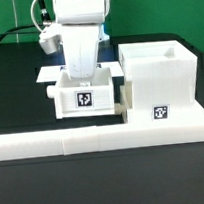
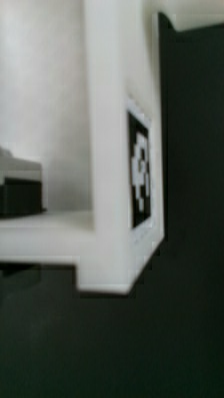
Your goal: Assemble drawer
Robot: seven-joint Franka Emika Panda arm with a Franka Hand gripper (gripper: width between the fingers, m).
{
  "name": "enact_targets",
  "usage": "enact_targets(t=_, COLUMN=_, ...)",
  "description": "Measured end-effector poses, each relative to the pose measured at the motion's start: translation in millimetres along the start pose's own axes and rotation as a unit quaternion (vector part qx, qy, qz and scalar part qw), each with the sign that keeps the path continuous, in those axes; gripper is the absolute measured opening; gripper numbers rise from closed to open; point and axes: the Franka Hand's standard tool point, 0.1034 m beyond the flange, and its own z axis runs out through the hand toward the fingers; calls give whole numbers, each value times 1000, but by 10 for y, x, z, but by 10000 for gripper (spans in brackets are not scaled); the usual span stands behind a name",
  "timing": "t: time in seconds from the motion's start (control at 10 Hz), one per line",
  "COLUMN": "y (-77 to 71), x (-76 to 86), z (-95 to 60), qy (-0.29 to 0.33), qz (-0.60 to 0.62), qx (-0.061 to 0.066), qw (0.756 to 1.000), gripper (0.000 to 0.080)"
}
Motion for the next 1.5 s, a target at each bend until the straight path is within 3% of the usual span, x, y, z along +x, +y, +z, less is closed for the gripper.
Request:
enact_targets(t=0.3, y=22, x=60, z=-62, qy=-5, qz=0, qx=11, qw=1000, gripper=38)
enact_targets(t=1.0, y=12, x=73, z=-35, qy=-6, qz=-1, qx=15, qw=1000, gripper=38)
enact_targets(t=1.5, y=-34, x=181, z=-25, qy=-4, qz=-9, qx=17, qw=1000, gripper=38)
